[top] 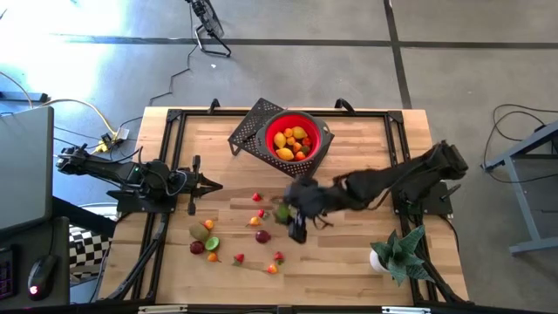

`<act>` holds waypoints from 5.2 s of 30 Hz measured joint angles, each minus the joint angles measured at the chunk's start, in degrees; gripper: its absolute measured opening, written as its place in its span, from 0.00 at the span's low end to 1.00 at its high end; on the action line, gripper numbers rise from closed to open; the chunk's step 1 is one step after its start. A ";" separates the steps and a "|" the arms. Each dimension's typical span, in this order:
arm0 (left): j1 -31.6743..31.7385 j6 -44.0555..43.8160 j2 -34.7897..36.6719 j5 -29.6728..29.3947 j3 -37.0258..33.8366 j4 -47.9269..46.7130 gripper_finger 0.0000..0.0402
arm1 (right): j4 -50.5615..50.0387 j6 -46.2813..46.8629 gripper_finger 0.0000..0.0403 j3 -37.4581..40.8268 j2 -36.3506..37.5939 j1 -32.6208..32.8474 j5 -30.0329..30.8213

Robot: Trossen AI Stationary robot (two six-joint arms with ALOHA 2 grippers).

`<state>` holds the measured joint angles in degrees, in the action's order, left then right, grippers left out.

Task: Pick & Place Fruit
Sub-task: Put the sliced kiwi into the strainer bowl on the shelf, then put the pear into the strainer bowl on the shelf

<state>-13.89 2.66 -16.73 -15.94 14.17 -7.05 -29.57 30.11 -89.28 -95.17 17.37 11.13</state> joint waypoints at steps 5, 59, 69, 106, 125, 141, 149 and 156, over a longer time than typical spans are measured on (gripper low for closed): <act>0.00 0.00 -0.01 -0.02 0.00 0.00 0.03 | 0.45 -4.54 0.57 -0.04 3.46 -5.02 1.97; 0.01 2.01 -0.02 -0.26 0.00 0.06 0.03 | -17.28 -16.94 0.57 -0.02 -3.64 -34.25 -7.02; 0.02 2.01 -0.02 -0.24 0.00 0.04 0.03 | -16.73 -19.87 0.63 -0.02 -3.74 -34.19 -6.60; 0.00 2.01 -0.02 -0.26 0.00 0.07 0.03 | -23.09 -13.63 0.63 -0.04 9.96 -20.21 -7.14; 0.01 2.01 -0.02 -0.26 0.00 0.08 0.03 | -23.42 -10.42 0.32 -0.04 9.92 -8.06 -6.26; 0.00 2.01 0.00 -0.25 0.00 0.09 0.03 | -10.51 -13.41 0.01 11.94 8.87 -5.34 -2.65; 0.02 2.04 0.00 -0.26 0.00 0.09 0.03 | 4.43 -9.59 0.01 23.28 8.84 -5.36 -3.93; 0.02 3.37 -0.01 -0.26 0.00 0.09 0.03 | 18.01 -7.80 0.01 30.79 8.84 -5.36 -2.80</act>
<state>-13.87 6.03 -16.74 -16.21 14.17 -6.96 -11.55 22.31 -58.49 -86.32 12.01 8.33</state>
